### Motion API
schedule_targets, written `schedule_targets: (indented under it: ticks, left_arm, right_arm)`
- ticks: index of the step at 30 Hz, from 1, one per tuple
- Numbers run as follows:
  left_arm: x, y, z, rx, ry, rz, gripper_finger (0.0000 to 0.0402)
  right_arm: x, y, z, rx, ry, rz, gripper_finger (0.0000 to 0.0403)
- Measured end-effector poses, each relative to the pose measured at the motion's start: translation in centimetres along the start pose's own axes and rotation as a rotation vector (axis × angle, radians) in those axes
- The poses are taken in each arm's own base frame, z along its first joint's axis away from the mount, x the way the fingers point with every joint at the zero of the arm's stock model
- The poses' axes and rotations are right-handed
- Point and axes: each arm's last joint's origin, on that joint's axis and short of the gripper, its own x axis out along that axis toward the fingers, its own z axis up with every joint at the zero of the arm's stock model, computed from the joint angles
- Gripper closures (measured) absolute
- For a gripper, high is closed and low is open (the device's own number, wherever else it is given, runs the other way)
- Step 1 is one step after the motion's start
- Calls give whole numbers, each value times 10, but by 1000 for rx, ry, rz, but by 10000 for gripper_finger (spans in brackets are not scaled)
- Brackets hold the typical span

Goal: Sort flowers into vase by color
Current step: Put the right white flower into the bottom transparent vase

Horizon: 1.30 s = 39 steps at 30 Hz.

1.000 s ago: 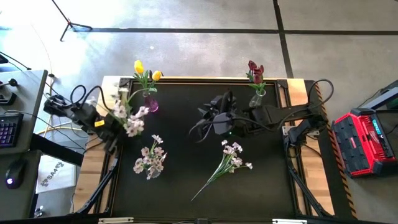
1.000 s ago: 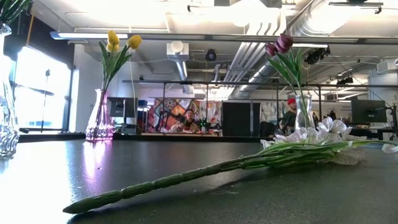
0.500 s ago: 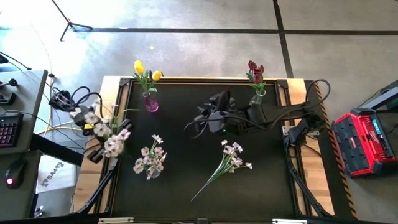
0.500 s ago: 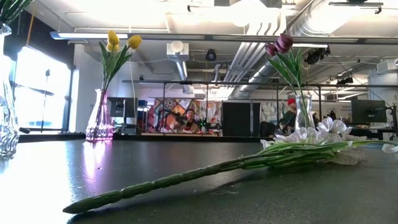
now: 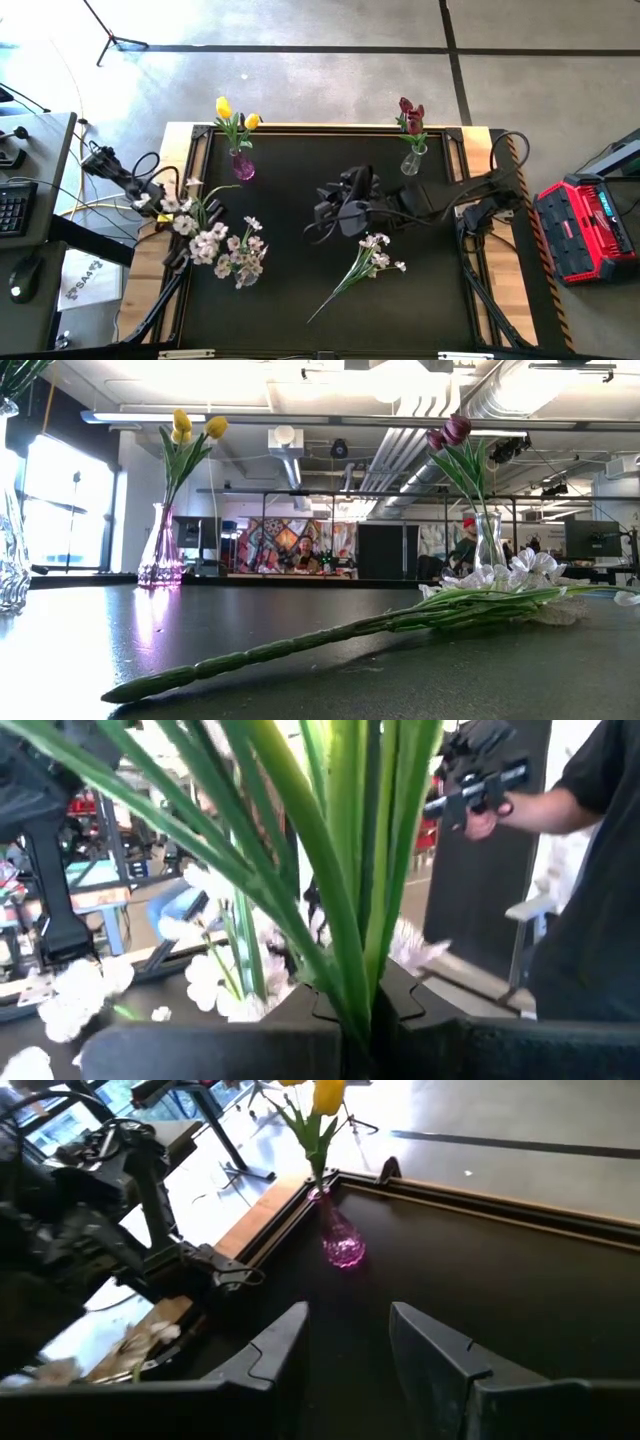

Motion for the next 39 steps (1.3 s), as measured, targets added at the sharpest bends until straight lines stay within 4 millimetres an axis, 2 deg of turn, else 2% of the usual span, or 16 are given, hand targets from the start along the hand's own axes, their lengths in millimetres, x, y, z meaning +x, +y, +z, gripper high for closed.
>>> schedule_targets:
  ticks: [9, 18, 25, 39]
  left_arm:
    - [6, -1, -12, -20, 85, -9, 402]
    - [26, -1, -35, -118, 282, 1, 388]
    - [36, -2, -45, -135, 345, 5, 359]
    - [28, -3, -34, -256, 274, -59, 259]
  right_arm:
    - [-11, 6, -9, -5, -9, 19, 274]
    - [-12, 6, -9, 12, -14, 18, 274]
    - [-12, 6, -9, 26, 9, 31, 274]
    - [-19, 10, -15, 30, 33, 57, 274]
